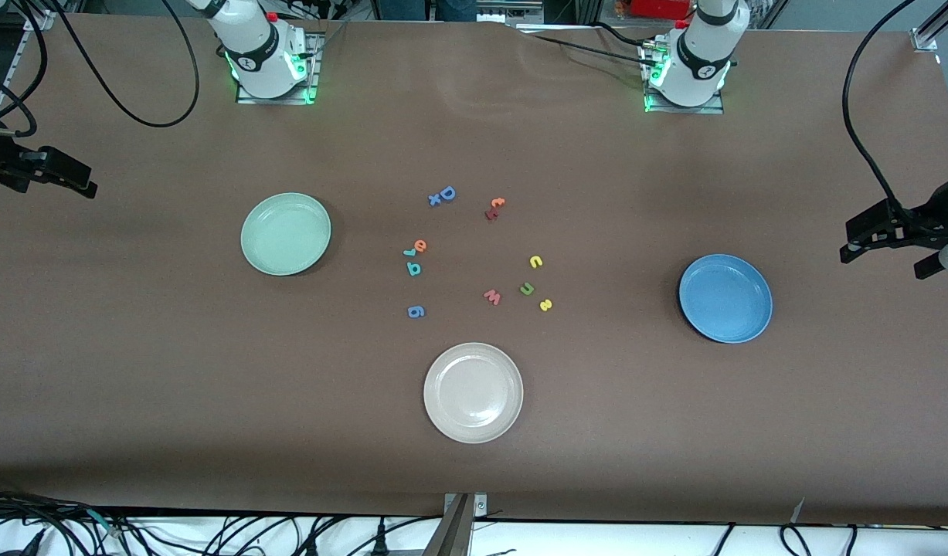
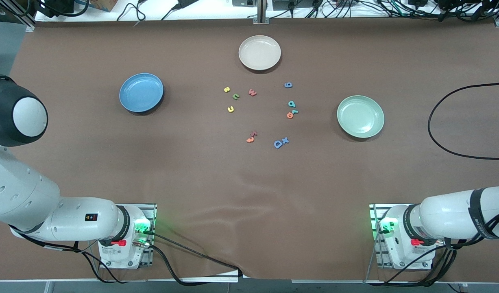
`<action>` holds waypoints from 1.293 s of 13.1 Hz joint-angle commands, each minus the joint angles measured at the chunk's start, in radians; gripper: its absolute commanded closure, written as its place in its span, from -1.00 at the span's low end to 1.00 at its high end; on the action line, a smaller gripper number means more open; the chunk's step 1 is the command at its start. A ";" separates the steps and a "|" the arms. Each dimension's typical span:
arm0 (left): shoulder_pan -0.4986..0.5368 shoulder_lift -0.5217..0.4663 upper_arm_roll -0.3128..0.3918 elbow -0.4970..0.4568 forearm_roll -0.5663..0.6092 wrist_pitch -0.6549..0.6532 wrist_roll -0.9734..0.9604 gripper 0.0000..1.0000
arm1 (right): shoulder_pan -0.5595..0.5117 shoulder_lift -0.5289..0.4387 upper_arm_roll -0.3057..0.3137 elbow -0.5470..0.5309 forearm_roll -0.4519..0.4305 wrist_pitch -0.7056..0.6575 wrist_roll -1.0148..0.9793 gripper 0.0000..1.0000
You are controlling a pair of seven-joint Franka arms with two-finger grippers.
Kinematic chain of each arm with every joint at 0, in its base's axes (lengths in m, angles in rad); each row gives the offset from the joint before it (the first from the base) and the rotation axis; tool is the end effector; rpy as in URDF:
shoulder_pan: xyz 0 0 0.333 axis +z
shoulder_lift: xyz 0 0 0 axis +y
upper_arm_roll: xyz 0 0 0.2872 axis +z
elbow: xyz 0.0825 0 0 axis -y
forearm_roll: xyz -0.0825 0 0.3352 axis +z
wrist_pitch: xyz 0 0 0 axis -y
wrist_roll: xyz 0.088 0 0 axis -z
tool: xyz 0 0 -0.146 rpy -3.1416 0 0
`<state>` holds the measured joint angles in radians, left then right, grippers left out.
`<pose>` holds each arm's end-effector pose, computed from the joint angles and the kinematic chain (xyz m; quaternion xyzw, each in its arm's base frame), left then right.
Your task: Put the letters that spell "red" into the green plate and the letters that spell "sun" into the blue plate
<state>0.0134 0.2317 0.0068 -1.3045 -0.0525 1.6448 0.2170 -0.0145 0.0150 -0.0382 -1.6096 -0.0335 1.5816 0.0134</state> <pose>0.5817 0.0040 0.5522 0.9934 -0.0977 0.0569 0.0189 0.5066 -0.0315 0.5337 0.9991 -0.0325 -0.0218 0.0166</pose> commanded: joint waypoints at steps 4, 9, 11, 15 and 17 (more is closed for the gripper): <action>-0.003 0.005 -0.004 0.028 0.023 -0.025 -0.008 -1.00 | 0.001 -0.012 0.009 -0.001 0.014 0.044 -0.016 -1.00; -0.003 0.005 -0.004 0.028 0.023 -0.025 -0.008 -1.00 | -0.001 -0.018 0.006 -0.003 0.018 0.028 -0.019 -1.00; -0.003 0.005 -0.004 0.028 0.023 -0.025 -0.008 -1.00 | 0.001 -0.018 0.008 -0.003 0.018 0.028 -0.019 -1.00; -0.003 0.005 -0.004 0.027 0.023 -0.025 -0.008 -1.00 | 0.001 -0.018 0.008 -0.003 0.017 0.028 -0.021 -1.00; -0.003 0.005 -0.004 0.028 0.023 -0.025 -0.008 -1.00 | 0.001 -0.018 0.008 -0.003 0.018 0.028 -0.020 -1.00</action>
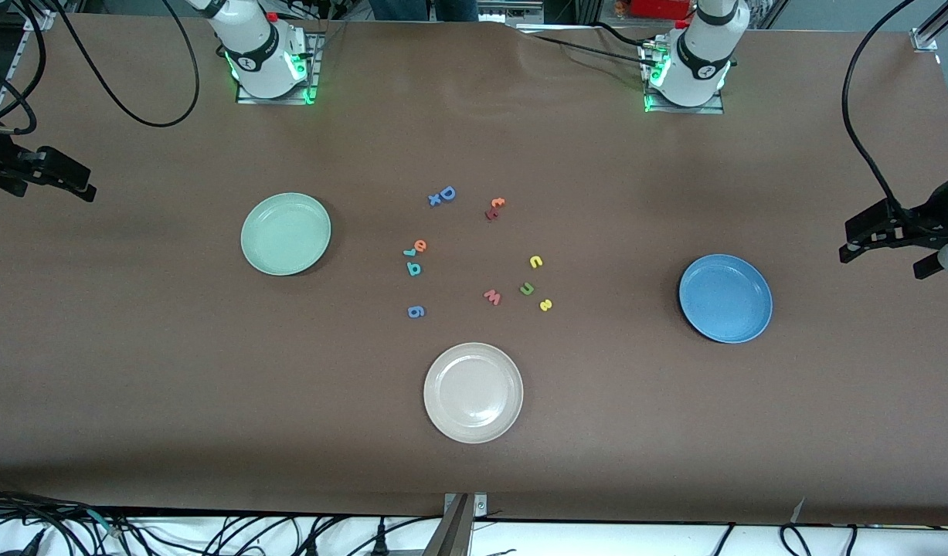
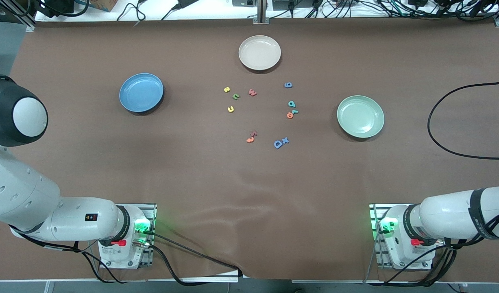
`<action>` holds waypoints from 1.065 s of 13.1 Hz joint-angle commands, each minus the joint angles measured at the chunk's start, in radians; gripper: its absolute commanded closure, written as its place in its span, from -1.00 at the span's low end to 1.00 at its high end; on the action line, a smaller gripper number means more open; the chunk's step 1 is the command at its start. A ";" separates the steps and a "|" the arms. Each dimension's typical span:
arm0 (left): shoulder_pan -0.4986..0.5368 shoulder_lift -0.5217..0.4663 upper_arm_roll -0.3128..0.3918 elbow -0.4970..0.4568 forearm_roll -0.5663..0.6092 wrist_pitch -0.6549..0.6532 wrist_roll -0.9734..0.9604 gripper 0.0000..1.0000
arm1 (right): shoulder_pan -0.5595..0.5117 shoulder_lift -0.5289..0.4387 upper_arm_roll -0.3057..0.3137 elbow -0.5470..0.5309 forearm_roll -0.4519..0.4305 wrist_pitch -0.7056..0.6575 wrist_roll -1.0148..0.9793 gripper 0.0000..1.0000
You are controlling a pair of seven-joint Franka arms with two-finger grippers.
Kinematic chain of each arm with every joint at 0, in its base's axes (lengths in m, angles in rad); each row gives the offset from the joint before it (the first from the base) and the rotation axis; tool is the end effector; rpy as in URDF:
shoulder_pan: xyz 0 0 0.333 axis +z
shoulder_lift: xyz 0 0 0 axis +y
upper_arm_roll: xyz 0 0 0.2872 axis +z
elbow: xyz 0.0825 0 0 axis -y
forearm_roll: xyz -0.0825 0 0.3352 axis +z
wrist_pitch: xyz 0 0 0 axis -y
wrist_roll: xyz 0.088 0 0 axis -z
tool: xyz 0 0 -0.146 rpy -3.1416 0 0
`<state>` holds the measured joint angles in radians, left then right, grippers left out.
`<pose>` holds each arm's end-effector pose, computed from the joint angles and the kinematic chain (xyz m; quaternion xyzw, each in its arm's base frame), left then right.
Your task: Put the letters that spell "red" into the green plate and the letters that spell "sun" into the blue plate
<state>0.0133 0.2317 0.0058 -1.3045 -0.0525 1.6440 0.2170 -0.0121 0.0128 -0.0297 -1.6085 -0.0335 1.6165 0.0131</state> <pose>0.5816 0.0034 0.5521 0.9934 -0.0982 0.0565 0.0191 0.5118 -0.0261 0.5383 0.9995 -0.0266 -0.0026 0.0169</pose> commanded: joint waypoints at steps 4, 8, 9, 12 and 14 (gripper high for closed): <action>-0.003 0.005 -0.003 0.028 0.023 -0.024 -0.008 -1.00 | -0.002 -0.016 -0.001 -0.004 0.018 -0.007 -0.021 -1.00; -0.003 0.005 -0.003 0.028 0.023 -0.024 -0.008 -1.00 | -0.003 -0.016 -0.002 -0.004 0.018 -0.009 -0.021 -1.00; -0.003 0.005 -0.003 0.028 0.023 -0.024 -0.008 -1.00 | -0.003 -0.017 -0.006 -0.004 0.017 -0.009 -0.019 -1.00; -0.003 0.005 -0.003 0.027 0.022 -0.026 -0.008 -1.00 | -0.003 -0.020 -0.022 -0.004 0.006 -0.082 -0.007 -1.00; -0.003 0.005 -0.003 0.028 0.023 -0.026 -0.008 -1.00 | -0.003 -0.020 -0.022 -0.005 0.004 -0.095 0.001 -1.00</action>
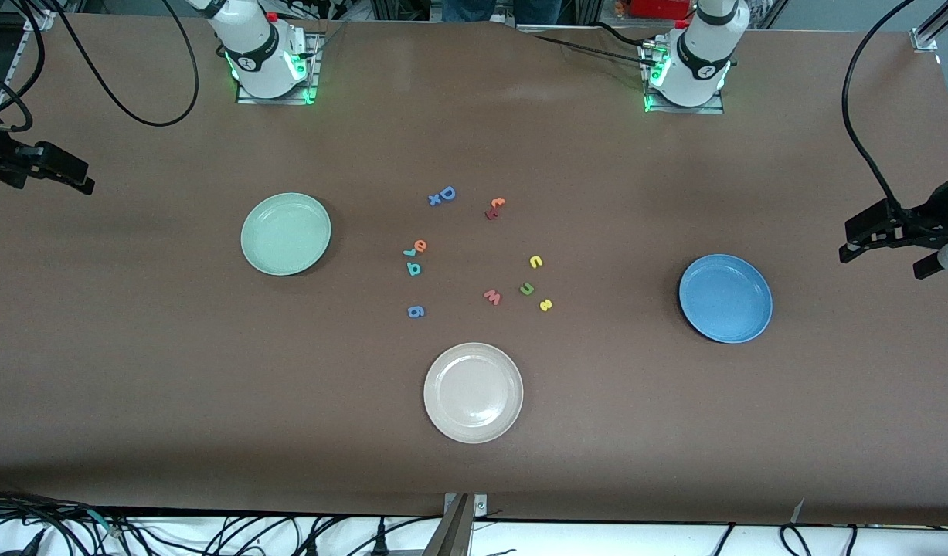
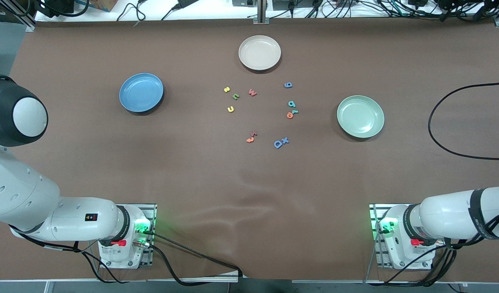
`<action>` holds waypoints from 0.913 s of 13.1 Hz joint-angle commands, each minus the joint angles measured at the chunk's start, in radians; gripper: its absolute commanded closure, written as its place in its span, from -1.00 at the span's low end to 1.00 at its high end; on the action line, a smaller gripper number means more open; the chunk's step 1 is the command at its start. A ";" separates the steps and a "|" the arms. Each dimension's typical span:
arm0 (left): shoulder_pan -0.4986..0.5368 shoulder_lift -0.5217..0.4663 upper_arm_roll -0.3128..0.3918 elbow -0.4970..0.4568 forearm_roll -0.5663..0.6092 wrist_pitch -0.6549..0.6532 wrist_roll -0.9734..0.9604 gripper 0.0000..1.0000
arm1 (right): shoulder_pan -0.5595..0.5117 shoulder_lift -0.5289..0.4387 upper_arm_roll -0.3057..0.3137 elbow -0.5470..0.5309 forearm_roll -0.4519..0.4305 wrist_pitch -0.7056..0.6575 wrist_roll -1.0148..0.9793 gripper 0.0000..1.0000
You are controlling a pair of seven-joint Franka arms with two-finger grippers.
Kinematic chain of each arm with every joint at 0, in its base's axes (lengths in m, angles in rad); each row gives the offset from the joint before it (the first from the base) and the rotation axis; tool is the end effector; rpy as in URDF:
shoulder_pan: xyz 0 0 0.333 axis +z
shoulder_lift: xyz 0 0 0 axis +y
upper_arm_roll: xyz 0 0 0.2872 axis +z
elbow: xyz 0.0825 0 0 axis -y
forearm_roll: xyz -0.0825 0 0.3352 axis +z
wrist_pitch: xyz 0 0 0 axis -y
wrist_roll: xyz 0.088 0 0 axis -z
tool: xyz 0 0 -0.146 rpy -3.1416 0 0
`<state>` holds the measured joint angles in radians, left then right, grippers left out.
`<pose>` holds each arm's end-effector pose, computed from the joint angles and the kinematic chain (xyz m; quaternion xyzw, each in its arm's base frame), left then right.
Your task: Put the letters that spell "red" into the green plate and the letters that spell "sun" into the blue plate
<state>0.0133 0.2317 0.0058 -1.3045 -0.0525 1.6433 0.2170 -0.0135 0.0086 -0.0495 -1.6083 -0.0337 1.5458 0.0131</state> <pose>0.5815 0.0034 0.5521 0.9934 -0.0982 0.0561 0.0191 0.4997 -0.0364 0.5347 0.9985 -0.0378 -0.0359 0.0162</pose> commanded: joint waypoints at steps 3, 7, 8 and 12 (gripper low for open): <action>-0.003 0.005 -0.003 0.028 0.022 -0.025 -0.008 -1.00 | 0.001 0.025 0.010 -0.009 0.003 -0.030 0.001 -1.00; -0.004 0.005 0.002 0.015 0.013 -0.051 -0.004 -1.00 | 0.064 0.086 0.017 -0.015 0.011 -0.019 0.002 -1.00; -0.003 0.003 0.000 0.007 0.013 -0.053 -0.004 -1.00 | 0.105 0.123 0.017 -0.015 0.012 -0.015 0.002 -1.00; -0.024 -0.023 -0.001 -0.062 0.010 -0.053 0.007 -1.00 | 0.285 0.273 0.017 -0.015 0.015 0.109 0.170 -1.00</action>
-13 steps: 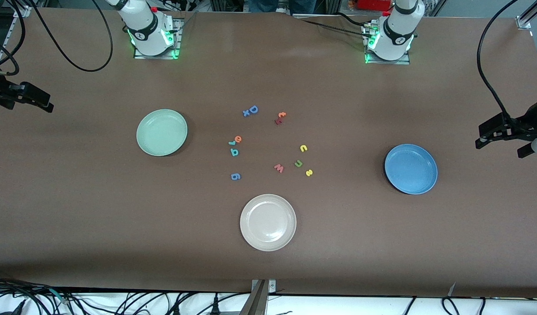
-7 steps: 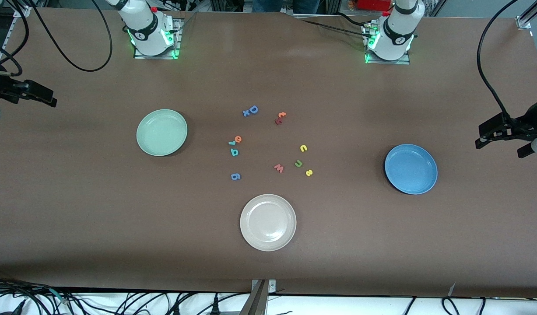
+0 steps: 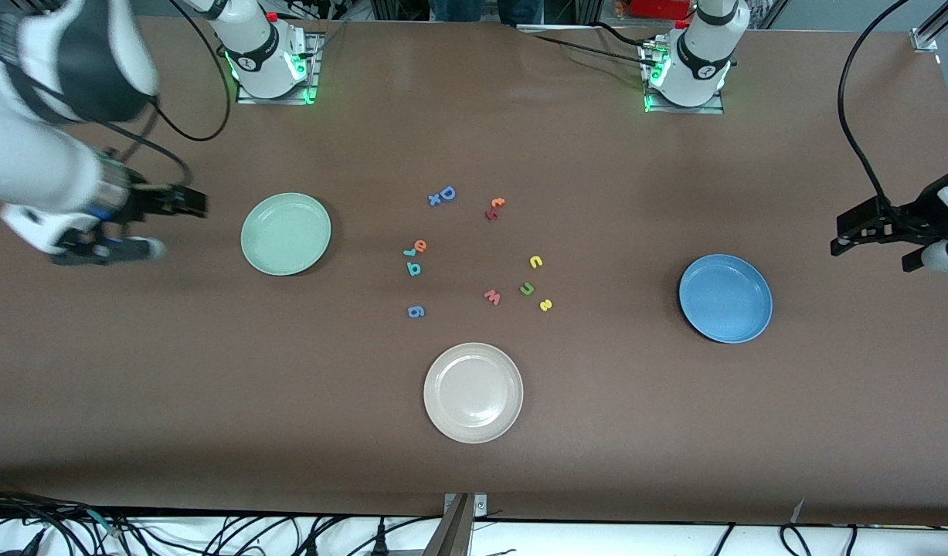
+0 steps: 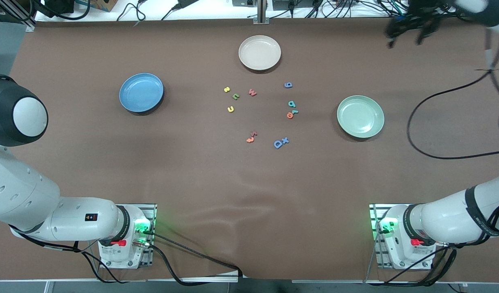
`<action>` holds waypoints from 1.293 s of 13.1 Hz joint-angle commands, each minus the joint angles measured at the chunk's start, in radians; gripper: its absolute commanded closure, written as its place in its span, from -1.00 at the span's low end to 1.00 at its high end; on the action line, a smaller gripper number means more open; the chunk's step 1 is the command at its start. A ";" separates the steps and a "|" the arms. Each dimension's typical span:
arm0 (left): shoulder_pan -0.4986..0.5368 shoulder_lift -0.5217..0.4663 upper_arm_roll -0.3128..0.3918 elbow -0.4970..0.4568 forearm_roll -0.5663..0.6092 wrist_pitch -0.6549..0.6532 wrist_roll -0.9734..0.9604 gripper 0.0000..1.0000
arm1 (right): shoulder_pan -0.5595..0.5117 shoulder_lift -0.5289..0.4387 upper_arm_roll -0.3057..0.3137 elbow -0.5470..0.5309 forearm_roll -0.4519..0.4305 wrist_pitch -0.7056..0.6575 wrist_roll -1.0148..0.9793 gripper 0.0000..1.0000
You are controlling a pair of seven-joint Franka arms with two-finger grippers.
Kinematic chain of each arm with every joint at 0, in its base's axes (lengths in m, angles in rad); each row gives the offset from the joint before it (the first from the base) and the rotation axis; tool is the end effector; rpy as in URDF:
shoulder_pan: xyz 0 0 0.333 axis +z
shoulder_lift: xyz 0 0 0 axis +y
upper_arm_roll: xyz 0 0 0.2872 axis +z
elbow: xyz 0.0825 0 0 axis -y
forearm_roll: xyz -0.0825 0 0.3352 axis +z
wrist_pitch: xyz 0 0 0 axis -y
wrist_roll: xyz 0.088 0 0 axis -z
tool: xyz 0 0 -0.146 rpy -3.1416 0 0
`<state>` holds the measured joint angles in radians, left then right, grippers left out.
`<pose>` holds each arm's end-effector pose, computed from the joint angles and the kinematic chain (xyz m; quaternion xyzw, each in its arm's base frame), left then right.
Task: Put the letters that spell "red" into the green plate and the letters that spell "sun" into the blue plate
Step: 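Reach the right gripper toward the teal letters while the left gripper follows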
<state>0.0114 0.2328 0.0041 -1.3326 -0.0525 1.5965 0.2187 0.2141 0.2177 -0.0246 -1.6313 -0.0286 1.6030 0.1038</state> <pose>0.5738 0.0011 0.5347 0.9944 -0.1012 0.0184 0.0238 0.5284 0.0980 0.4200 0.9913 0.0447 -0.1189 0.0345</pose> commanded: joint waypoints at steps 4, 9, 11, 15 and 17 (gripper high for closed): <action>-0.044 -0.041 0.005 -0.111 0.011 -0.006 0.011 -1.00 | 0.192 0.205 -0.006 0.008 0.016 0.240 0.183 -1.00; -0.160 -0.021 0.005 -0.178 0.007 0.011 -0.001 -1.00 | 0.356 0.337 -0.006 0.004 0.016 0.437 0.451 -1.00; -0.192 -0.010 0.005 -0.201 0.007 0.063 -0.001 -1.00 | 0.430 0.409 -0.008 0.002 0.016 0.546 0.587 -0.98; -0.243 0.083 0.004 -0.249 -0.076 0.205 -0.007 -1.00 | 0.429 0.485 0.011 -0.002 0.021 0.641 0.602 -0.58; -0.303 0.135 0.004 -0.348 -0.076 0.394 -0.037 -1.00 | 0.429 0.493 0.020 -0.002 0.036 0.644 0.600 -0.38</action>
<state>-0.2401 0.3198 -0.0010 -1.6162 -0.1016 1.8616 0.2106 0.6481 0.7077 -0.0170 -1.6398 -0.0133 2.2390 0.7023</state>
